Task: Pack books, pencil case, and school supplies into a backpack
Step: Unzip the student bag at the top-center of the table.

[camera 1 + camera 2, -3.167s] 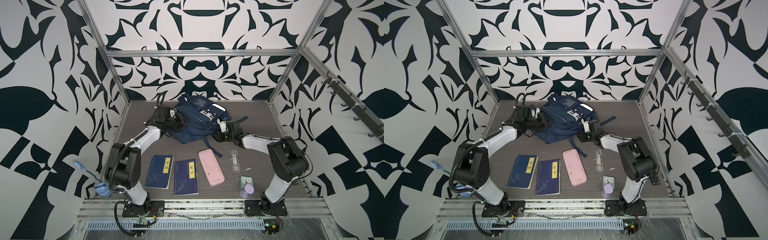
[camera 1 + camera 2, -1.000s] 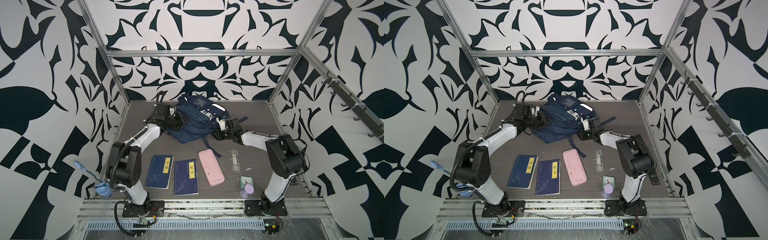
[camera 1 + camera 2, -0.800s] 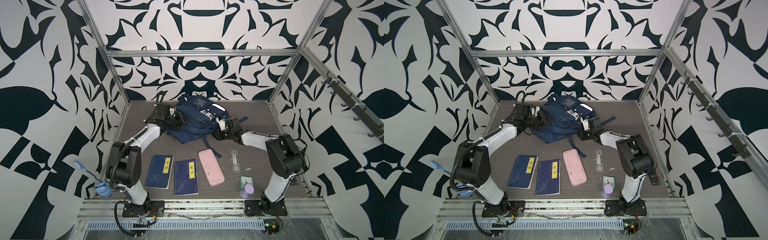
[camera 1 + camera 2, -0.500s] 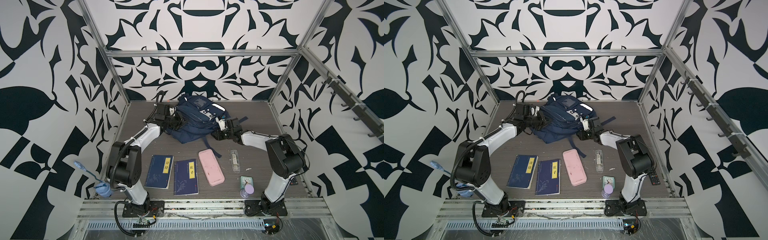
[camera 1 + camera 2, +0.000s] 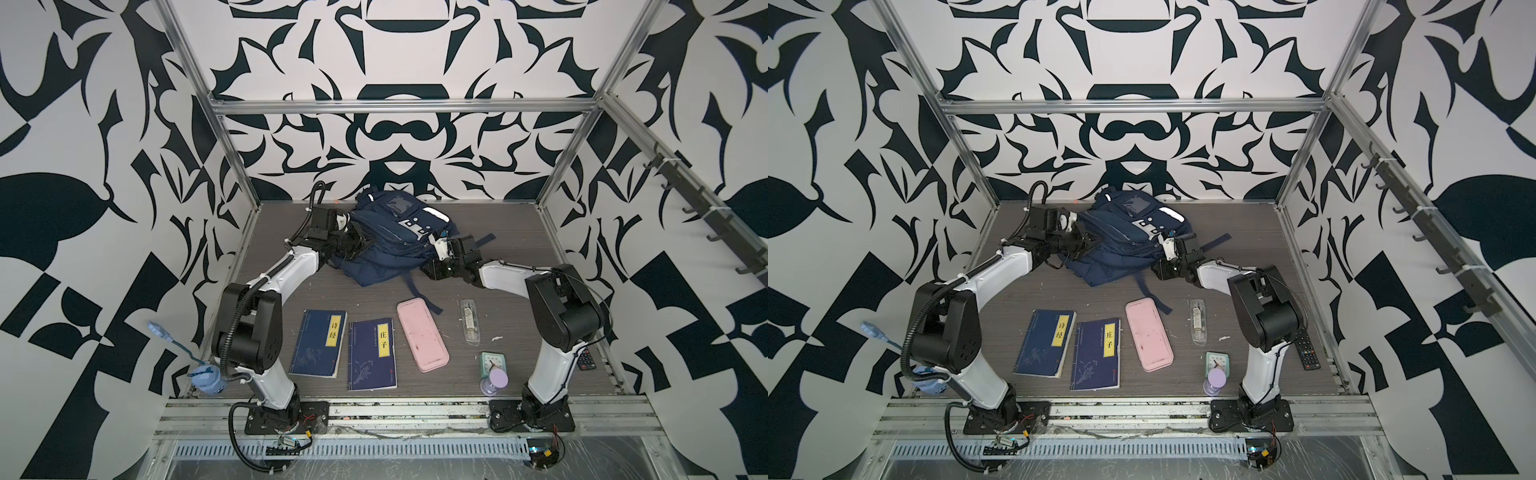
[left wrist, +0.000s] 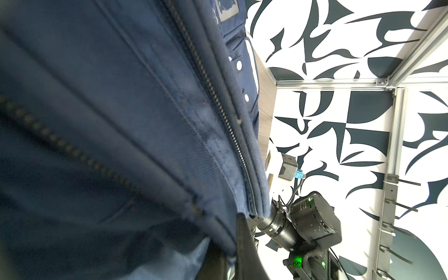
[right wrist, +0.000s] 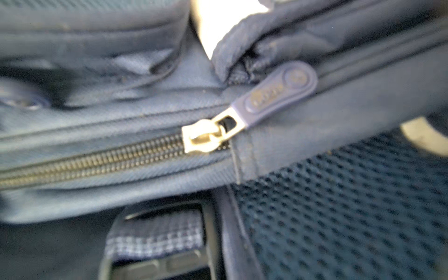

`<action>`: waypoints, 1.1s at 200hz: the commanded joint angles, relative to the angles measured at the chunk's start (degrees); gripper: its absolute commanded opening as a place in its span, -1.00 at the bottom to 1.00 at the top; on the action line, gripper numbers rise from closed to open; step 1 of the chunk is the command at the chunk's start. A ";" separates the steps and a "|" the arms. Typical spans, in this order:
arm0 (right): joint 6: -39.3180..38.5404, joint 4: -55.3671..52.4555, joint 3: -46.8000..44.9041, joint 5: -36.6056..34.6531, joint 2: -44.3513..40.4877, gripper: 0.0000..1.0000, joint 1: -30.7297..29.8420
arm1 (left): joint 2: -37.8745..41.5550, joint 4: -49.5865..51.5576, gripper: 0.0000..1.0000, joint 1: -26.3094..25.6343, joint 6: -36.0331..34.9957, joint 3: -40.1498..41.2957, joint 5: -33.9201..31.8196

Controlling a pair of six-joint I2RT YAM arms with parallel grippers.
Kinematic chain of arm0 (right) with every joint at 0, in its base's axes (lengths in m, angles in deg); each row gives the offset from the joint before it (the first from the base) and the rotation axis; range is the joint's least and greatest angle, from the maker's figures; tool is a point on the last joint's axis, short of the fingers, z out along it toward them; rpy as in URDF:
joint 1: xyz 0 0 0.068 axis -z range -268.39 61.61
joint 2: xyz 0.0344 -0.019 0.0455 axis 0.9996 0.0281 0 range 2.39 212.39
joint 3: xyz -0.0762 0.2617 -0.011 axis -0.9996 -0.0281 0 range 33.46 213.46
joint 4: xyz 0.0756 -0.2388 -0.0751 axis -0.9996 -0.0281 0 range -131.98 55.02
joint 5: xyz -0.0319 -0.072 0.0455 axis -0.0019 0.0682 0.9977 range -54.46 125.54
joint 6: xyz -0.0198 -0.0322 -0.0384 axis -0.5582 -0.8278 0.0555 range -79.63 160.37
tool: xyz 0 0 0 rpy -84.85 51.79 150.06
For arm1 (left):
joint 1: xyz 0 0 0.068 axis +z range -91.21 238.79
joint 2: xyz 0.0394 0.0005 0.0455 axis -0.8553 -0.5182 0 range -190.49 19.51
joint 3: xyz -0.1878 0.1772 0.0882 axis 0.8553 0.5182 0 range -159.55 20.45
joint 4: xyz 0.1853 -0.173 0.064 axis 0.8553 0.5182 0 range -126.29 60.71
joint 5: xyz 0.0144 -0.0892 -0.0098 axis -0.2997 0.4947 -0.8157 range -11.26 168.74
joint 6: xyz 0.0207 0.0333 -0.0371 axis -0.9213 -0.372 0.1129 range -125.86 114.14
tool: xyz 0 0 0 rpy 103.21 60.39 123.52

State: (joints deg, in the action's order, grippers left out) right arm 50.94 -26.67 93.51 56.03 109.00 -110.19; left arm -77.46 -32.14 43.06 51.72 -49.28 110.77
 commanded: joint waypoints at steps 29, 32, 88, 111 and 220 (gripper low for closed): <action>-0.65 2.01 0.99 0.52 -1.64 -0.41 -0.18 | 0.29 -3.00 -1.00 0.59 -0.35 -2.60 0.67; -0.64 2.04 0.88 0.44 -1.78 -0.43 -0.29 | 0.31 -2.96 -1.00 0.61 -0.33 -2.65 0.67; -0.84 -0.56 -0.28 -1.55 -4.57 -0.63 -1.44 | -0.74 -3.18 -1.00 0.74 -0.20 -3.71 0.70; -0.86 -2.09 -1.25 -2.70 -6.16 -0.63 -2.12 | -1.46 -3.17 -1.00 0.87 -0.45 -4.61 0.67; -1.60 -9.95 0.46 -3.05 -8.67 -0.93 -5.98 | -3.89 -5.55 -1.00 0.78 1.42 -5.32 0.83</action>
State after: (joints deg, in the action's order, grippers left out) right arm 50.30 -35.13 91.87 51.97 101.98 -114.78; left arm -80.67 -32.25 43.68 52.57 -52.17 112.02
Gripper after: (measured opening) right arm 0.088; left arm 0.072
